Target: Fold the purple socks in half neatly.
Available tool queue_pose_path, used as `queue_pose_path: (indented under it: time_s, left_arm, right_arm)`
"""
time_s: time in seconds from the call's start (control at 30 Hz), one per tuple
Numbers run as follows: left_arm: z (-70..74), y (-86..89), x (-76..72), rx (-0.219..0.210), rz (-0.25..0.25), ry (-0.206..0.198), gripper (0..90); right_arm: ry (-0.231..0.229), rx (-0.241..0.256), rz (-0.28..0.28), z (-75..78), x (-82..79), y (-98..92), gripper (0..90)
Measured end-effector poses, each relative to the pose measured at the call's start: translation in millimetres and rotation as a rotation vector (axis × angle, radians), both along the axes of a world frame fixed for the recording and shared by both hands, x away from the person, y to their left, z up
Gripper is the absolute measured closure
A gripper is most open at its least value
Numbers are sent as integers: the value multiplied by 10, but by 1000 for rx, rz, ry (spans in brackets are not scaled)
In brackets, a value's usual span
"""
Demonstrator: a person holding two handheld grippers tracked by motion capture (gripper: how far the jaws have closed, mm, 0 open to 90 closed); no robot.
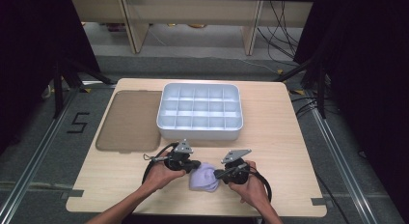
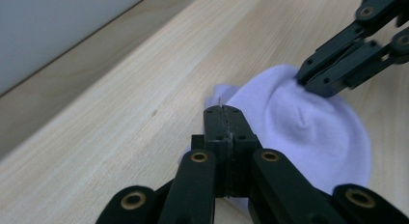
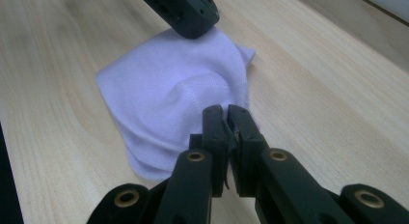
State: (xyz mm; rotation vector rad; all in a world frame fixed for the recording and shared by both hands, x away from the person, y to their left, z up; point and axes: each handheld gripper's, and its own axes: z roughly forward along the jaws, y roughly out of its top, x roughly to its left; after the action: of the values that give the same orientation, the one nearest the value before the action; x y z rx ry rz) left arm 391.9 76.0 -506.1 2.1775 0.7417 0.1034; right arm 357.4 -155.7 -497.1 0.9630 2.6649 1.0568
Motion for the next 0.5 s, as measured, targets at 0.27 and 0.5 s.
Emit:
queue_pose_path:
  time_s: [0.27,0.5]
  left_arm:
    - [53,26,-19,-13,5,-15,893]
    - [172,93,-224,-64,-33,-14,892]
  right_arm:
    - [6,5,-16,72,-16,-18,854]
    - [-39,52,9,172,-13,41,847]
